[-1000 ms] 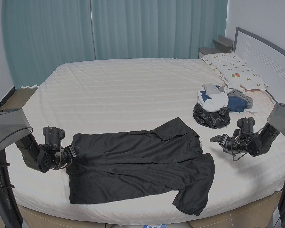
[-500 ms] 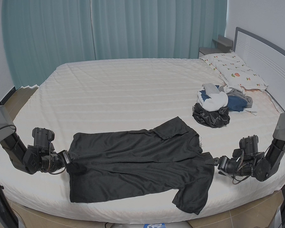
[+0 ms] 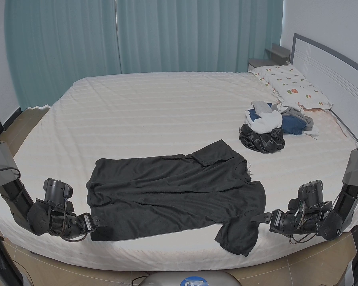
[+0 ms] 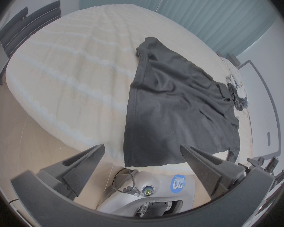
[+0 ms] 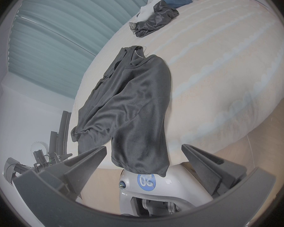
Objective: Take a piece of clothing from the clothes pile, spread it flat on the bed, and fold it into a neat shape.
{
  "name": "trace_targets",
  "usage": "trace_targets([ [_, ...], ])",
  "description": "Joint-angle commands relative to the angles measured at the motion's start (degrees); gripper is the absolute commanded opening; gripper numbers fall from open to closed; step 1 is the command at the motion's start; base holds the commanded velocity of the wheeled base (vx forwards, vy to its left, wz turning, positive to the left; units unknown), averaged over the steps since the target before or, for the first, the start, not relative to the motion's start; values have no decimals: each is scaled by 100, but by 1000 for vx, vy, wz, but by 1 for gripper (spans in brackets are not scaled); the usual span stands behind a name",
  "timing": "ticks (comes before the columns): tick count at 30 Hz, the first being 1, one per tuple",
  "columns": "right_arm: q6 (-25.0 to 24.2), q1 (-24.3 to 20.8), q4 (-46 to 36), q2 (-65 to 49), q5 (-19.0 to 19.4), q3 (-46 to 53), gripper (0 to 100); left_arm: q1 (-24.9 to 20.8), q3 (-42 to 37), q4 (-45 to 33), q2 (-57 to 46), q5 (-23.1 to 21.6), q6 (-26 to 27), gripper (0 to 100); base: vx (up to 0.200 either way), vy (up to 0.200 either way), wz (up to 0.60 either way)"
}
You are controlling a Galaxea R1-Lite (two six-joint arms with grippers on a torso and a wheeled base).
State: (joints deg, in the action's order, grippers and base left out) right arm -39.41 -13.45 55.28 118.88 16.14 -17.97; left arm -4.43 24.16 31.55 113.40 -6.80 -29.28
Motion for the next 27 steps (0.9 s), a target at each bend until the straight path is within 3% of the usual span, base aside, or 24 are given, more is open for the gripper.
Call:
trace_targets([
  [1,4,-9,9,109,-6,22,100,-164,-43,106,482,100,-7,100,0,0,0],
  [11,4,-26,9,118,3,22,100,-463,27,431,736,320,-297,100,0,0,0],
  [12,4,-26,9,126,3,22,100,-507,62,457,754,364,-368,0,0,0,0],
  [20,74,-193,44,293,-67,101,100,-656,115,695,965,742,-561,0,0,0,0],
  [27,56,-422,580,645,-76,145,100,-261,10,633,473,786,-921,0,0,0,0],
])
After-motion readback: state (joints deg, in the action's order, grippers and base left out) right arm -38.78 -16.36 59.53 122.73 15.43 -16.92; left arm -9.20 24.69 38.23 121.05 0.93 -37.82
